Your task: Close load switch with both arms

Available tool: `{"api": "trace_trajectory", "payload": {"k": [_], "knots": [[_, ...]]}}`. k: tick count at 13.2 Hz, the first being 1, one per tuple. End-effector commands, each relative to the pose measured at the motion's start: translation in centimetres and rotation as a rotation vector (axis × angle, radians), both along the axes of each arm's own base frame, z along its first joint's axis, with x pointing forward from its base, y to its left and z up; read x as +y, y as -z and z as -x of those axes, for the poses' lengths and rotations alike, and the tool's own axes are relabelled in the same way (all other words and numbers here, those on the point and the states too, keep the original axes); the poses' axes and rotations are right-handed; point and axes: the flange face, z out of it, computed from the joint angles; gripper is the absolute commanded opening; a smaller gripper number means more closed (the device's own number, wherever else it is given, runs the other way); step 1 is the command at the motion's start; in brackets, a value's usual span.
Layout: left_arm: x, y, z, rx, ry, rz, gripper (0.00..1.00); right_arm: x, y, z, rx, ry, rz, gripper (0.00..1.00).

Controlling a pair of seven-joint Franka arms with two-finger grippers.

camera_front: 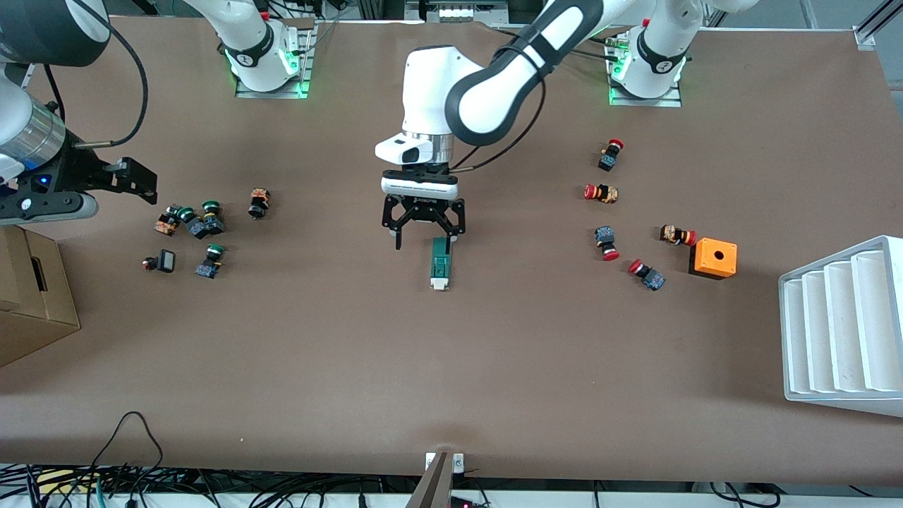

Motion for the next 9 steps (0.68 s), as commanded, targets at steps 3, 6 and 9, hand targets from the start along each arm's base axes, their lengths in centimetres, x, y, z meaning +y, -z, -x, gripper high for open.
{"api": "trace_trajectory", "payload": {"k": [3,6,9], "knots": [[2.7,-4.5,-1.6,0.193,-0.038,-0.051,1.00,0.5,-1.3,-0.2,-0.016,-0.019,0.009,1.00],[5.5,-7.5,-2.9,0.344,-0.110,-0.061,1.00,2.2,-1.6,0.5,0.017,-0.024,-0.065,1.00],[7.2,-11.8,-3.9,0.480,-0.157,-0.084,1.00,1.7,-2.3,0.2,-0.005,-0.017,-0.074,1.00]]}}
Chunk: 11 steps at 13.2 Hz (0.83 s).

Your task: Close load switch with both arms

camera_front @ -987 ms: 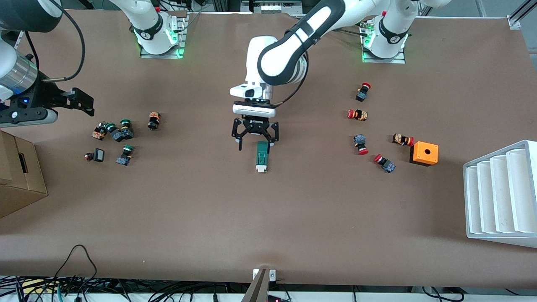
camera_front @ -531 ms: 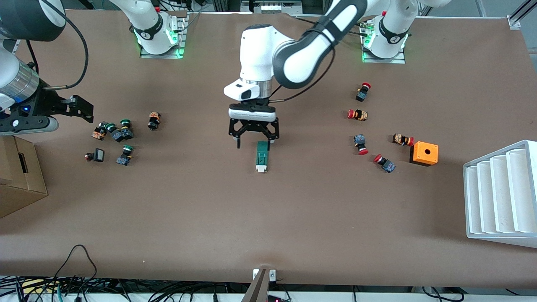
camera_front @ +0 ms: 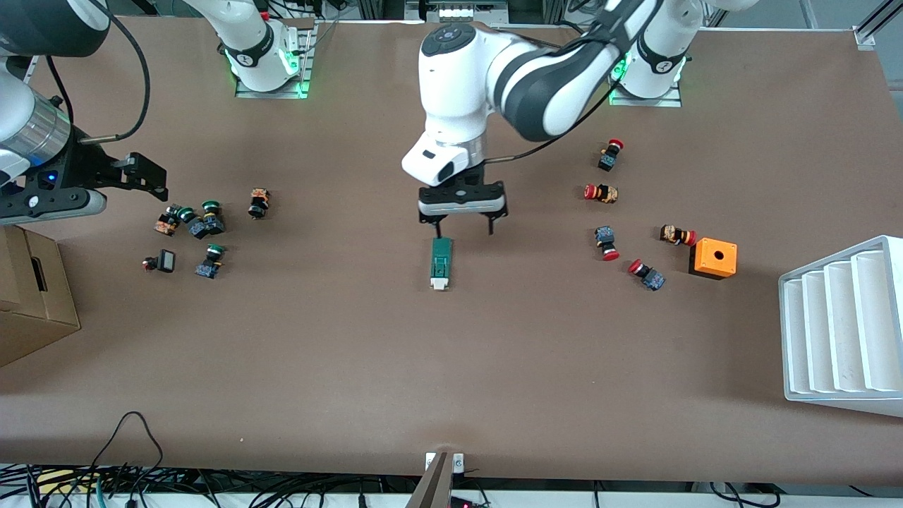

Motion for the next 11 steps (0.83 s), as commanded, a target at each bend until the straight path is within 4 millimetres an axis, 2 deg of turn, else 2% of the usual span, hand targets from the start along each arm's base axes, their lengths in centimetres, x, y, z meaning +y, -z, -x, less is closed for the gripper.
{"api": "trace_trajectory", "payload": {"k": [1,5,6,8,9,11], "knots": [[2.5,-3.9,-1.5,0.111,-0.001,-0.010,1.00,-0.1,-0.9,-0.1,-0.007,0.000,-0.010,1.00],[9.9,-6.5,-5.3,0.297,0.021,-0.031,1.00,-0.9,-2.1,-0.7,-0.038,0.013,-0.016,1.00],[11.9,-7.8,-6.3,0.325,0.032,-0.019,1.00,-0.9,-2.6,-0.9,-0.048,0.011,-0.018,1.00],[17.3,-9.9,-8.8,0.372,0.054,0.021,1.00,-0.7,-2.4,-1.2,-0.045,0.005,-0.017,1.00],[20.0,-10.3,-9.9,0.396,0.066,0.047,1.00,-0.5,-2.4,-1.2,-0.047,0.005,-0.018,1.00],[25.1,-11.7,-11.4,0.394,0.095,0.060,1.00,-0.5,-2.5,-1.2,-0.048,0.003,-0.018,1.00]]}}
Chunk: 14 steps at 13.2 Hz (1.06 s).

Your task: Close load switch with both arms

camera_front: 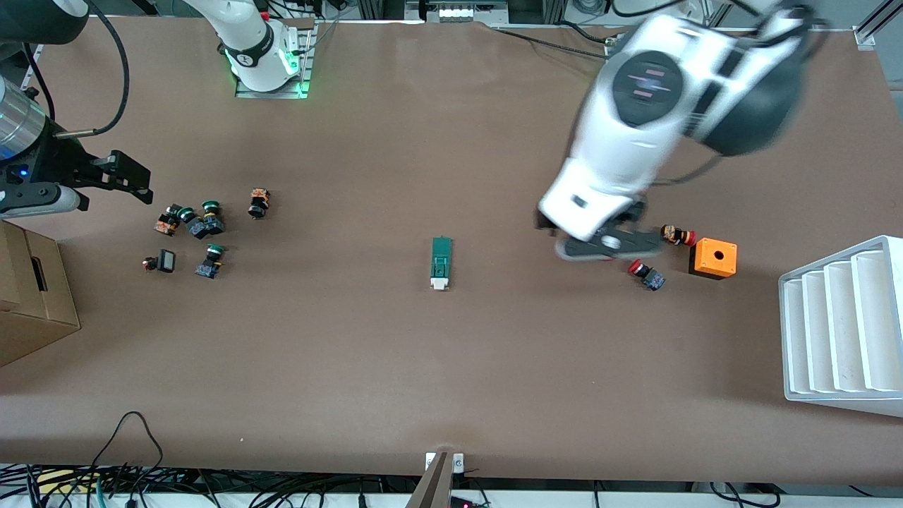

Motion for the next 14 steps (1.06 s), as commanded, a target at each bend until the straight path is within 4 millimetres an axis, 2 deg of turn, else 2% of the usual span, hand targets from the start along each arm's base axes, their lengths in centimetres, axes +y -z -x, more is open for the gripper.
{"api": "trace_trajectory", "payload": {"k": [1,2,4,5,11,14], "knots": [[6.3,-2.3,-1.5,0.013,0.061,0.055,1.00,0.2,-0.5,-0.4,-0.003,-0.011,-0.014,1.00],[8.4,-3.1,-1.7,0.006,0.070,0.059,1.00,0.1,-0.5,-0.4,-0.003,-0.010,-0.014,1.00],[12.6,-3.4,-1.9,0.057,0.054,0.066,1.00,0.1,-0.5,-0.4,-0.003,-0.008,-0.014,1.00],[14.0,-3.4,-2.0,0.069,0.051,0.073,1.00,0.2,-0.5,-0.4,-0.003,-0.008,-0.013,1.00],[20.1,-4.1,-1.9,0.097,0.056,0.080,1.00,0.4,-0.4,-0.4,-0.002,-0.007,-0.011,1.00],[25.3,-4.0,-1.9,0.101,0.104,0.090,1.00,0.3,-0.4,-0.5,-0.002,-0.005,-0.010,1.00]]}}
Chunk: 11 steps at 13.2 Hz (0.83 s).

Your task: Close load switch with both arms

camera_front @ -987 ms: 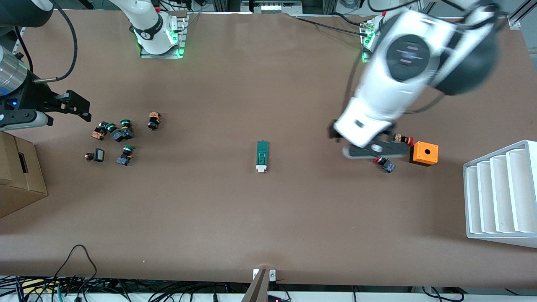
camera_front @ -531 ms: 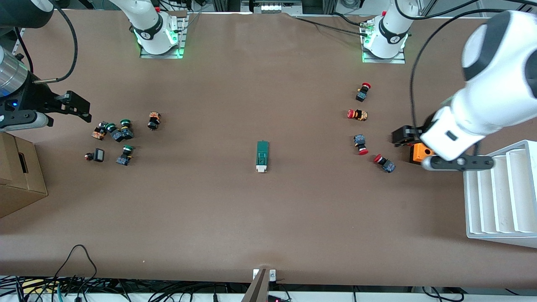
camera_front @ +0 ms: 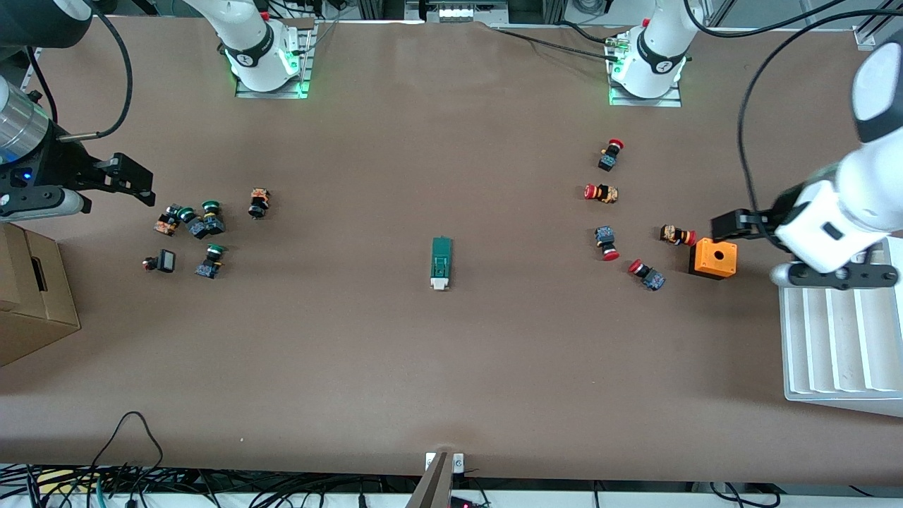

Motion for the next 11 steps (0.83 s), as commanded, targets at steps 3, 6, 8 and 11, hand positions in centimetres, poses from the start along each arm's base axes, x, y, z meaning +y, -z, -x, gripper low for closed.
{"api": "trace_trajectory", "payload": {"k": [3,6,8,11], "knots": [[5.7,-0.8,2.0,0.014,0.075,0.024,1.00,0.2,-0.4,-0.3,-0.002,-0.003,-0.008,1.00],[7.3,-1.9,2.6,0.000,0.050,0.008,1.00,0.2,-0.4,-0.3,-0.002,-0.003,-0.008,1.00],[7.8,-2.6,3.0,-0.009,0.034,-0.011,1.00,0.2,-0.4,-0.3,-0.002,-0.005,-0.008,1.00],[6.9,-2.7,3.0,-0.014,0.043,-0.009,1.00,0.2,-0.4,-0.3,-0.002,-0.006,-0.008,1.00]]}}
